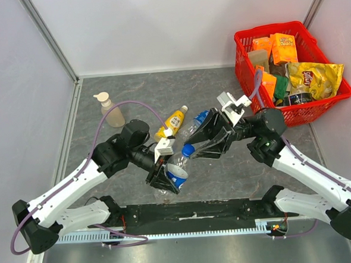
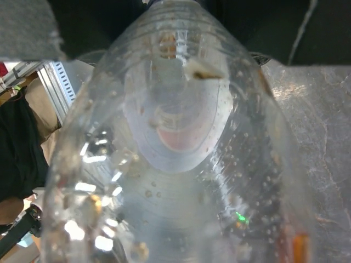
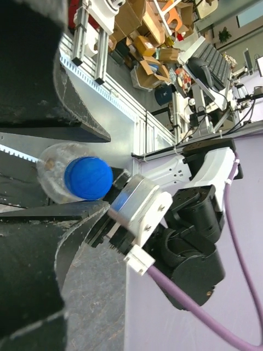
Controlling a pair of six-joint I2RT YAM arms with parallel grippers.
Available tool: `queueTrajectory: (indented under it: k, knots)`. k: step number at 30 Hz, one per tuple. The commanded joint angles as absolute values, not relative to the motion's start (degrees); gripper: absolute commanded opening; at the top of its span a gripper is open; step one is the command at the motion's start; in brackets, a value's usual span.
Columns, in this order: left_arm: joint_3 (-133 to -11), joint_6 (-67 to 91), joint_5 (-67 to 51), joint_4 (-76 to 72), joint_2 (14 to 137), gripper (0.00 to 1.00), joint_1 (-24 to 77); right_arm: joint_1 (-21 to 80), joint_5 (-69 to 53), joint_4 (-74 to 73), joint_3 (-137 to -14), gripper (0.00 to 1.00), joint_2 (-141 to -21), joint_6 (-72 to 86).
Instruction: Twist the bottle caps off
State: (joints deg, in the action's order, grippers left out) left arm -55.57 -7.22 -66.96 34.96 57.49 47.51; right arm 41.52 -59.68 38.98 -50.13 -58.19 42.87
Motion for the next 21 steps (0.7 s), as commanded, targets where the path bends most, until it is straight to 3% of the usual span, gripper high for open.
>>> queueTrajectory:
  k: [1,3,5,14,21]
  knots:
    - [-55.9,-8.1,-62.3,32.4,57.7,0.16,47.1,42.3,-56.4,31.8,-55.5,0.61,-55.1,39.2]
    - [-55.5,-8.5,-60.2,33.1,58.0,0.16,47.1,42.3,-54.4,28.6,-56.1,0.83,-54.3,37.2]
    - [-55.3,-8.8,-57.6,33.5,58.2,0.16,47.2,42.4,-52.2,27.2,-56.0,0.98,-53.7,36.4]
    - [-54.8,-8.6,-40.2,34.3,56.0,0.17,47.1,42.3,-37.2,12.9,-57.5,0.98,-52.4,29.1]
    - [-53.3,-7.1,-19.3,33.9,54.1,0.18,47.1,42.2,-22.3,4.6,-58.7,0.98,-55.5,31.8]
